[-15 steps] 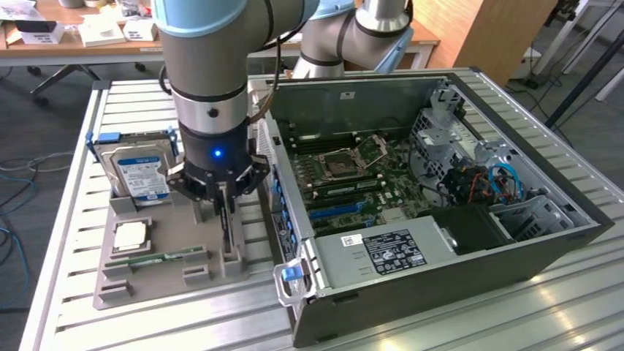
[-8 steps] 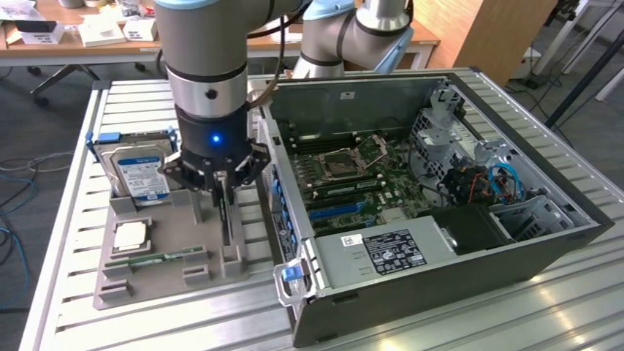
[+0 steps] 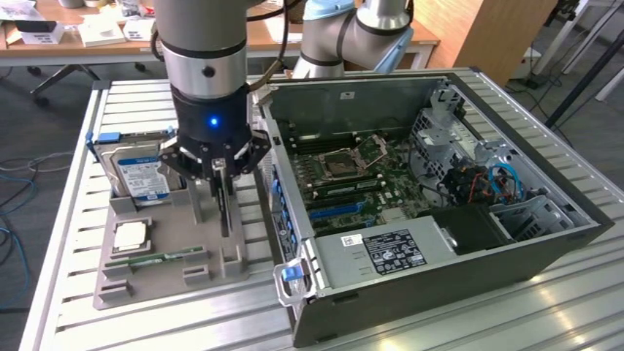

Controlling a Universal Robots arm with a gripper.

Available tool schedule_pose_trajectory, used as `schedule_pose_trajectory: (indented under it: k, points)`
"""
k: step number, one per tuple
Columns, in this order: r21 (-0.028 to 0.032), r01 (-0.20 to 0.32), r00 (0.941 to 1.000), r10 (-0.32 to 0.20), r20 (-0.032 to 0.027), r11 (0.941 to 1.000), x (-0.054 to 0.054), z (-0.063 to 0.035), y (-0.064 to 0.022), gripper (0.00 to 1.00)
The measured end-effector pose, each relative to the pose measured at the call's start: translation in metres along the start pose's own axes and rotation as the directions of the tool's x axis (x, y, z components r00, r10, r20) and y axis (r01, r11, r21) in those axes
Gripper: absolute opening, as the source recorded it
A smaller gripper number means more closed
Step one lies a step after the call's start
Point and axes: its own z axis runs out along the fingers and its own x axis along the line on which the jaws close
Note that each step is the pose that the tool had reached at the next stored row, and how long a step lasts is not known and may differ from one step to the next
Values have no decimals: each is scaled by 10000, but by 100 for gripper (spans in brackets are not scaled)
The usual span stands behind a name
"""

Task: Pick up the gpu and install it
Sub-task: 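Pick up the gpu and move the gpu toward the slot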

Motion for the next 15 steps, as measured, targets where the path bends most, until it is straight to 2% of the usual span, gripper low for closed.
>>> schedule_pose_trajectory:
  k: [15]
  points:
    - [0, -1, 10000, 1, 0, 10000, 6, -546, 20, 26]
